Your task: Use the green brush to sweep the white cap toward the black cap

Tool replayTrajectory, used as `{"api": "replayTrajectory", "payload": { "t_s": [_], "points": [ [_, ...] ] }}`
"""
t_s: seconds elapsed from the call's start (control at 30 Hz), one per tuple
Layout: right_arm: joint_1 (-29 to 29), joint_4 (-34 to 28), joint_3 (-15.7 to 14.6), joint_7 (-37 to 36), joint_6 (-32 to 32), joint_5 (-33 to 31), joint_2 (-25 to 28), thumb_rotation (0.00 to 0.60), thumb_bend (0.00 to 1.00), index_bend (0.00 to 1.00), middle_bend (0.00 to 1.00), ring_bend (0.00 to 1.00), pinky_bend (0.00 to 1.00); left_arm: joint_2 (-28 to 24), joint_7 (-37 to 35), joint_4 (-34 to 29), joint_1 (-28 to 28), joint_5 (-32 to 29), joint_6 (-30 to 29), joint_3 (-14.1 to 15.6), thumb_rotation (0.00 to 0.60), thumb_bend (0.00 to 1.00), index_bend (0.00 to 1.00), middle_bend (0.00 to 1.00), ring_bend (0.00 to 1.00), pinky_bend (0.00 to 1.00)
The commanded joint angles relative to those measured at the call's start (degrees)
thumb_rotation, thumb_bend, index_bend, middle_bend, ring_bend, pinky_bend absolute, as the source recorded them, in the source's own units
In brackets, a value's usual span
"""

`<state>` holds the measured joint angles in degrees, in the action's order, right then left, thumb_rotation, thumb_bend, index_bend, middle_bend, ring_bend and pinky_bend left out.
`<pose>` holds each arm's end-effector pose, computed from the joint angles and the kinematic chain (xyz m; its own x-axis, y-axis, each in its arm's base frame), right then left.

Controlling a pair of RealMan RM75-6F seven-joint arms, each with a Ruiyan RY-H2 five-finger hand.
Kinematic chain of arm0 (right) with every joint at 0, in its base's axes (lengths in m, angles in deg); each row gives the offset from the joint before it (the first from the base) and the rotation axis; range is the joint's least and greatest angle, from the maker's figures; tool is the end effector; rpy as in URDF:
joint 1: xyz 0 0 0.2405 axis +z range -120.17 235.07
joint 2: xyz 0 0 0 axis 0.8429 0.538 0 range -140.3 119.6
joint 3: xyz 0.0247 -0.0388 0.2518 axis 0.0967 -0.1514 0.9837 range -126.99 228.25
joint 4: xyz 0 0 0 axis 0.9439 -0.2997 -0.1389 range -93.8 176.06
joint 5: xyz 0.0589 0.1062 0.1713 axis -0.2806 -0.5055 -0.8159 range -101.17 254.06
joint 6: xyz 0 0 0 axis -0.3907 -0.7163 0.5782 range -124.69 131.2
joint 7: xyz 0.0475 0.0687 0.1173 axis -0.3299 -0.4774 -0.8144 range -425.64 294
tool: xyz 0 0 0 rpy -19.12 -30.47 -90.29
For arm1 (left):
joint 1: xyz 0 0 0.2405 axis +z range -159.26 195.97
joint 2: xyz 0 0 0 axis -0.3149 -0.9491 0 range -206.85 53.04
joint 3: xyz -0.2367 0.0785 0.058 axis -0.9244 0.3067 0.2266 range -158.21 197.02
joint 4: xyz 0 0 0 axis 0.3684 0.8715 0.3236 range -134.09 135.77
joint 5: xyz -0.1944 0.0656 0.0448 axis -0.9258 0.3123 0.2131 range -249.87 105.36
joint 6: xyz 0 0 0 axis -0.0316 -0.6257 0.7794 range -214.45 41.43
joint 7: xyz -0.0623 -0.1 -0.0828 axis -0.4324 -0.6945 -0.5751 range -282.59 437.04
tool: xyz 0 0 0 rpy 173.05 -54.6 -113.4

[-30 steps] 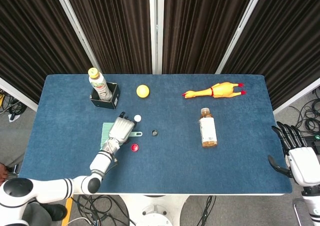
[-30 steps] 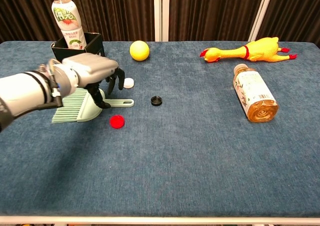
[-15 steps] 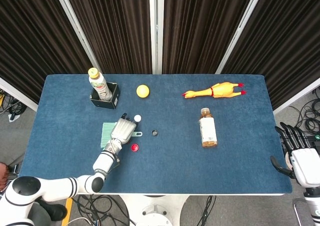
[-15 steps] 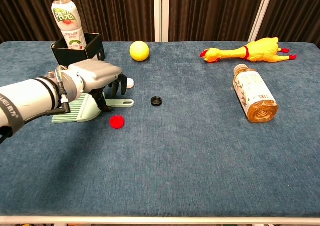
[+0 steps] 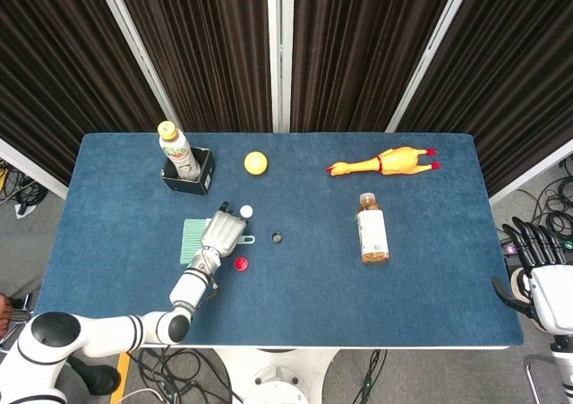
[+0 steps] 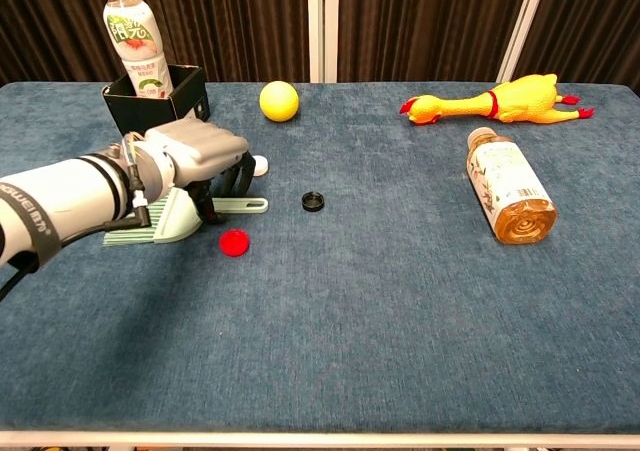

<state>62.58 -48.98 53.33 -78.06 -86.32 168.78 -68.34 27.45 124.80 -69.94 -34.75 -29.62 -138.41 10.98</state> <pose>-0.3048 -0.1817 0.1998 0.3326 0.0601 0.9411 -0.9319 -0.1321 0.3378 -0.1255 0.3559 -0.1001 0.7271 0.2840 0.6251 0.6822 -0.4018 -0.6109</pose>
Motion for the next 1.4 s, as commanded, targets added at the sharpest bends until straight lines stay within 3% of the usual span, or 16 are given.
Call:
{"api": "replayTrajectory", "payload": {
  "t_s": [0.03,0.57,0.73,0.93,1.1,1.23,1.4],
  "points": [
    [-0.1,0.1,0.0,-0.2,-0.1,-0.1,0.0,0.6,0.25,0.0,0.0,0.0,0.0,0.5,1.4,0.1,-0.4,-0.8,-0.5,0.5,0.6,0.26,0.43,0.47,0.31,0.13],
    [-0.4,1.0,0.4,-1.5,0.4,-1.4,-0.1,0.6,0.25,0.0,0.0,0.0,0.0,1.3,2.9,2.1,-0.9,-2.2,-0.2,1.6,0.6,0.27,0.44,0.49,0.31,0.13],
    [-0.6,0.7,0.4,-1.3,0.2,-1.3,0.0,0.6,0.25,0.0,0.0,0.0,0.0,-0.3,-0.7,0.8,-0.2,2.2,-0.7,1.9,0.6,0.28,0.47,0.52,0.35,0.13],
    [-0.9,0.0,0.4,-0.9,-0.6,-0.9,0.4,0.6,0.25,0.0,0.0,0.0,0.0,-6.9,-12.4,-3.1,2.0,11.4,-1.2,0.8,0.6,0.31,0.47,0.52,0.36,0.13],
    [-1.1,-0.7,0.3,-0.4,-0.9,-0.3,0.7,0.6,0.25,0.0,0.0,0.0,0.0,-13.2,-28.1,-5.8,3.5,17.4,2.2,-1.9,0.6,0.32,0.47,0.52,0.36,0.13],
    [-1.2,-1.3,0.3,0.0,-1.1,-0.1,1.0,0.6,0.25,0.0,0.0,0.0,0.0,-15.1,-39.7,-2.5,3.1,23.8,4.3,-3.5,0.6,0.35,0.47,0.52,0.36,0.15],
    [-1.4,-2.1,0.2,0.4,-1.1,-0.1,1.6,0.6,0.25,0.0,0.0,0.0,0.0,-13.1,-51.5,5.6,1.7,31.0,3.4,-4.4,0.6,0.35,0.48,0.52,0.38,0.23]
  ]
}}
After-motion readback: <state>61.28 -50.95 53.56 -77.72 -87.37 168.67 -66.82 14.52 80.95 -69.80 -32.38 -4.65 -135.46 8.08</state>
